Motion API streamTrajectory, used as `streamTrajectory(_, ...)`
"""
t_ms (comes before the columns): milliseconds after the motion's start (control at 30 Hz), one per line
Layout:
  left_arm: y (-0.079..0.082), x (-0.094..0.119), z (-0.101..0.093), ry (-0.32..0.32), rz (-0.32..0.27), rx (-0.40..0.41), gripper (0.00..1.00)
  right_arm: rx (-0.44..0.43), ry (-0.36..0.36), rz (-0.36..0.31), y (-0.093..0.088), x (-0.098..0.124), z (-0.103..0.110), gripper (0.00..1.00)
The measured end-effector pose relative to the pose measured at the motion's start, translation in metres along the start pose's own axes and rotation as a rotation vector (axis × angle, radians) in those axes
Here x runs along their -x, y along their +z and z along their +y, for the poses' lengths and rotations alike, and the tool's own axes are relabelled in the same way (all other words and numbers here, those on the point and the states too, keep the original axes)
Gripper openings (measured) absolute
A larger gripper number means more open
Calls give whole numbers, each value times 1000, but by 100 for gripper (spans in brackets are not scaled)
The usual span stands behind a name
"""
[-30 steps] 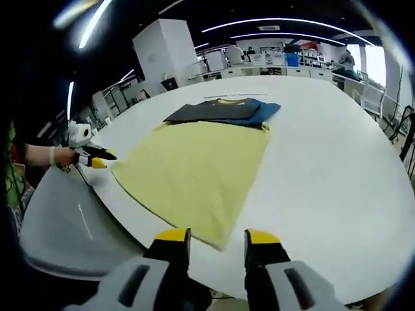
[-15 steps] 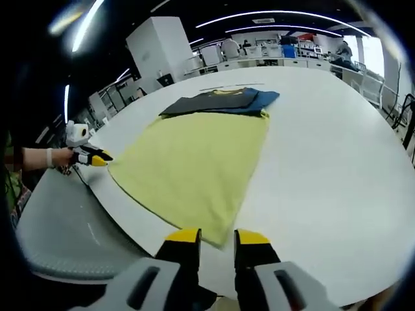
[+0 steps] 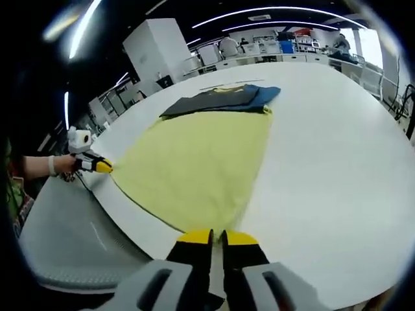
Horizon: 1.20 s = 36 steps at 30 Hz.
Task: Fold the garment on the visible template until the final outline fits inside the template.
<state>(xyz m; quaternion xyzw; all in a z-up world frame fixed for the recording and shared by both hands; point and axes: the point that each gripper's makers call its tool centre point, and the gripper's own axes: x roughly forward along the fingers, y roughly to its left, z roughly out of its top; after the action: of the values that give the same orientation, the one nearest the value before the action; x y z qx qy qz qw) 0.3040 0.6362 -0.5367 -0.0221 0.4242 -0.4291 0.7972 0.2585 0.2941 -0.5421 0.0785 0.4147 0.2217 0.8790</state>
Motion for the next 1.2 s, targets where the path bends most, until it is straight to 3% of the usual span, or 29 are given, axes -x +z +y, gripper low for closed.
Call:
streamTrajectory(200,5,9,-1,-10,4,18,0,-11,3,-19,12,10,3,0)
streamTrajectory(433,16,28,-21,-50,-37,63,0,24,27,-15,23,23,11,0)
streamTrajectory(600,-4,31,-25,-92,15,56,0,28,44,2,15,36,17,0)
streamTrajectory(900,-24,50,-48,-188,82,80,0,2,64,55,-13,57,28,0)
streamTrajectory(1033,-41,55,-59,-232,150,89,0,-19,74,79,-27,61,31,0)
streamTrajectory(1200,-44,57,-69,-250,168,100,0,-31,81,97,-33,66,34,0)
